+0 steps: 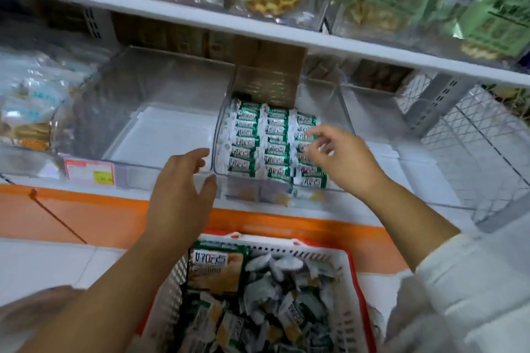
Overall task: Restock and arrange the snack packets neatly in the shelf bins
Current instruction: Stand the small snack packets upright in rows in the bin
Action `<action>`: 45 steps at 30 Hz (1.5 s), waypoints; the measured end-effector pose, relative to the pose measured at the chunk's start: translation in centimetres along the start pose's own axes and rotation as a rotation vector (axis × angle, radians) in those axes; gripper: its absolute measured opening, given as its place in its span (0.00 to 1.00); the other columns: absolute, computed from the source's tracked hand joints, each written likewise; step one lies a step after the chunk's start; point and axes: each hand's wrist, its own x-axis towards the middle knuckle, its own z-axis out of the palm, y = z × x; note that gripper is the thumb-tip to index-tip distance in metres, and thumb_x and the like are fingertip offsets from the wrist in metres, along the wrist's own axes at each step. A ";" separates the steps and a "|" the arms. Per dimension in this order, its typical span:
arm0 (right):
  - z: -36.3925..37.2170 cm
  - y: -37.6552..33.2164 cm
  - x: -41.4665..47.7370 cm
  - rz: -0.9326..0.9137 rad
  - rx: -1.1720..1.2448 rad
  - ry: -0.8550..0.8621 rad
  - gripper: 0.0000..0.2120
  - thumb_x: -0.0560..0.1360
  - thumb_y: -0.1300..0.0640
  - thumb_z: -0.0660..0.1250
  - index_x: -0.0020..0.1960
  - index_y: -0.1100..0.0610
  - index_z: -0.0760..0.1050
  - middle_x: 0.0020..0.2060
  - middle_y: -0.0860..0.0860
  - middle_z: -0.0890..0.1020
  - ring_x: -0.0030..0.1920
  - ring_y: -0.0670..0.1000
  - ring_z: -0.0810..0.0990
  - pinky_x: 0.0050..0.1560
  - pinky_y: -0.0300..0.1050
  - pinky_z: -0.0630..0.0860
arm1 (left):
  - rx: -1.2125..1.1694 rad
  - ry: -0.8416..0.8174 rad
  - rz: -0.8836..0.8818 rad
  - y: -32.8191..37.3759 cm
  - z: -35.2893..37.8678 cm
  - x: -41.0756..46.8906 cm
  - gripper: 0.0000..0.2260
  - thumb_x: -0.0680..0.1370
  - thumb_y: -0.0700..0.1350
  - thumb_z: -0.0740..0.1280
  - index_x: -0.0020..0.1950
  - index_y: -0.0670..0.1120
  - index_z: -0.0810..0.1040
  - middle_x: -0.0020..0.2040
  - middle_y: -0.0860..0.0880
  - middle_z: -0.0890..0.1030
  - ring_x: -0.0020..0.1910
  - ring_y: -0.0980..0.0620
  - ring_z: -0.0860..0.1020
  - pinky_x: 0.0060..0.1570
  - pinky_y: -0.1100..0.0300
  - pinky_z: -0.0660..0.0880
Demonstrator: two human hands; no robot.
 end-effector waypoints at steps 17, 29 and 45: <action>18.3 13.4 -21.6 0.610 0.262 -0.437 0.10 0.80 0.54 0.63 0.59 0.53 0.77 0.50 0.45 0.78 0.51 0.49 0.79 0.48 0.44 0.75 | 0.033 -0.799 -0.407 -12.2 13.1 -13.7 0.18 0.77 0.54 0.69 0.67 0.53 0.74 0.59 0.50 0.80 0.50 0.49 0.81 0.53 0.51 0.79; 23.0 15.9 -22.3 0.619 0.043 -0.509 0.22 0.70 0.46 0.73 0.60 0.55 0.77 0.54 0.56 0.74 0.58 0.57 0.72 0.53 0.45 0.68 | 0.212 -0.926 -0.335 -12.2 20.8 -13.1 0.34 0.78 0.51 0.70 0.80 0.47 0.56 0.70 0.41 0.61 0.69 0.42 0.66 0.68 0.53 0.66; 13.9 7.6 -18.1 0.750 0.768 -0.221 0.39 0.73 0.40 0.69 0.78 0.51 0.56 0.76 0.49 0.61 0.74 0.52 0.63 0.68 0.46 0.62 | -0.367 -0.856 -0.620 -5.1 13.0 -10.1 0.27 0.70 0.58 0.76 0.66 0.57 0.72 0.61 0.54 0.79 0.57 0.53 0.79 0.61 0.53 0.76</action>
